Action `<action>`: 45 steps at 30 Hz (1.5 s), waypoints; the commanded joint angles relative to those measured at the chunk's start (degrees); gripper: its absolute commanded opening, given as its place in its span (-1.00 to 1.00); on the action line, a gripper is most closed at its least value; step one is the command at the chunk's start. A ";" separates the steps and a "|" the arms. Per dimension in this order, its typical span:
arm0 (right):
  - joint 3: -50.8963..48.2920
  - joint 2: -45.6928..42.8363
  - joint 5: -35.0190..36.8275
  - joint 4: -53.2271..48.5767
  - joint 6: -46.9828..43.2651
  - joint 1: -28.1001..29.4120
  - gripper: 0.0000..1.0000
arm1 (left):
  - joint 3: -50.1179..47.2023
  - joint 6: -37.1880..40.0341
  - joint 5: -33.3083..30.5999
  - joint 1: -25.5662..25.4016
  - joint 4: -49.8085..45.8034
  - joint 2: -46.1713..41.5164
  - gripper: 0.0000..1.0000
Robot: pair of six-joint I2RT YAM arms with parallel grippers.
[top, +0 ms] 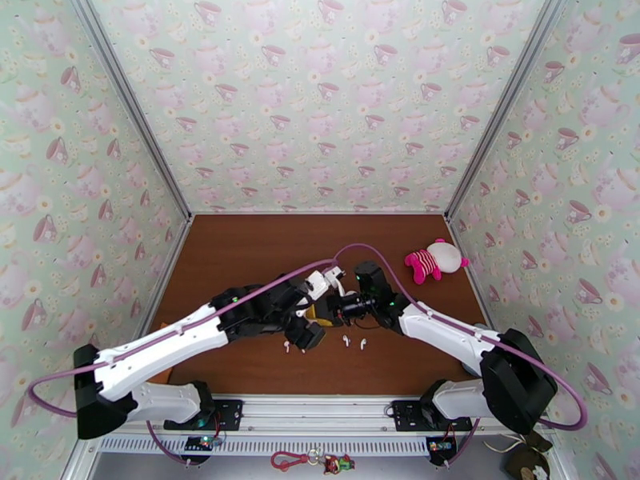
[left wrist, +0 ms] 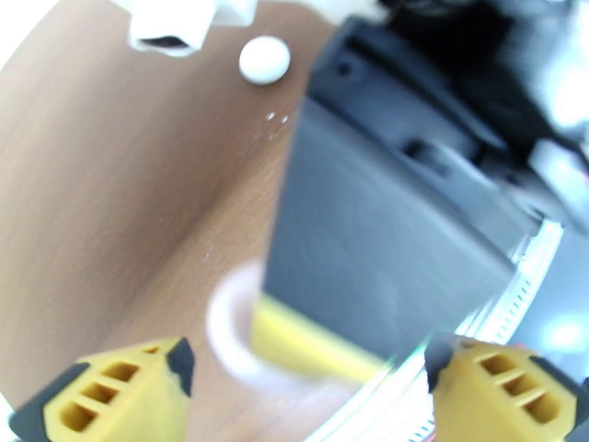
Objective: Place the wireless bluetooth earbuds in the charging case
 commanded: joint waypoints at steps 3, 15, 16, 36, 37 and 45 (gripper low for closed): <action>3.90 -2.18 -0.44 -5.61 -5.34 -1.52 -1.00 | -2.16 -2.80 11.01 3.96 -0.59 -8.87 0.95; 6.29 -8.21 -4.11 -11.65 -14.73 -0.94 -1.00 | -14.09 -13.88 48.24 24.48 12.31 -18.23 1.00; 6.37 -8.47 -4.52 -11.91 -15.27 -0.66 -1.00 | -14.67 -14.67 50.39 25.01 13.83 -17.90 0.99; 5.53 -11.58 -7.69 -6.25 -16.25 3.04 -1.00 | -23.50 -25.69 62.91 24.53 34.79 -14.93 0.27; 5.18 -11.65 -8.00 -4.82 -15.38 3.04 -1.00 | -23.88 -26.20 63.14 24.20 35.93 -15.00 0.19; 4.63 -11.17 -8.77 -1.73 -13.27 4.42 -1.00 | -24.29 -27.48 62.75 23.74 38.81 -14.81 -0.05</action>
